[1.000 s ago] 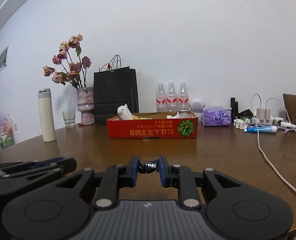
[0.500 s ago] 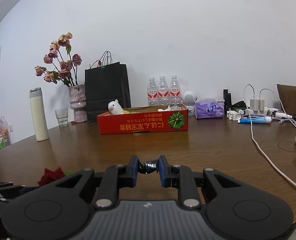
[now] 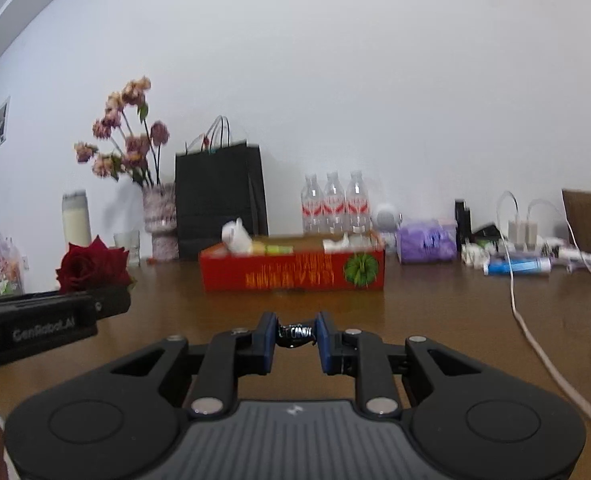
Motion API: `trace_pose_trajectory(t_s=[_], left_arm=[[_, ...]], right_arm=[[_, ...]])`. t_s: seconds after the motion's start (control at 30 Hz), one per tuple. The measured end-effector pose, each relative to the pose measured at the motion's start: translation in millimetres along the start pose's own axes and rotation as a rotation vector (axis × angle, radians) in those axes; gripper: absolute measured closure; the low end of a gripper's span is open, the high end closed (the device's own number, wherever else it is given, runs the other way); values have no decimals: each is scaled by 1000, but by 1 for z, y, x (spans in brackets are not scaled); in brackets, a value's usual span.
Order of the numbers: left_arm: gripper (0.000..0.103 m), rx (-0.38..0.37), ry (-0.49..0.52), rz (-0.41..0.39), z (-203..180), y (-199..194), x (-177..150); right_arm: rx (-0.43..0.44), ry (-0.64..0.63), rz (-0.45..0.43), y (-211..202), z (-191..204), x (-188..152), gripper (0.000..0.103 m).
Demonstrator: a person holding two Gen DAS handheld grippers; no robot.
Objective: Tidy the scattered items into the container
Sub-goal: 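Lift the rose and hair tie and carry both over the box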
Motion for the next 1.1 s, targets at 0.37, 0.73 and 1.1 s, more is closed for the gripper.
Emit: trace_pose_trajectory(t_s=[0.37, 0.73, 1.1], left_arm=[[62, -50, -36, 25, -20, 160, 110], [62, 0, -11, 346, -54, 340, 128], [62, -16, 85, 761, -63, 465, 81]], right_arm=[[67, 25, -23, 134, -56, 116, 83], [52, 115, 261, 335, -117, 164, 83], [40, 301, 649, 456, -168, 134, 83]])
Point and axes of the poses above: each gripper's, at about its wrist camera, not at the fingertips, and y roughly the way its jaws point, z to its left, x to its top, the point moved 4 cm from there along y, roughly the way its jaws point, and after that the axes turned 10 degrees about x, right-handed, at the moved point
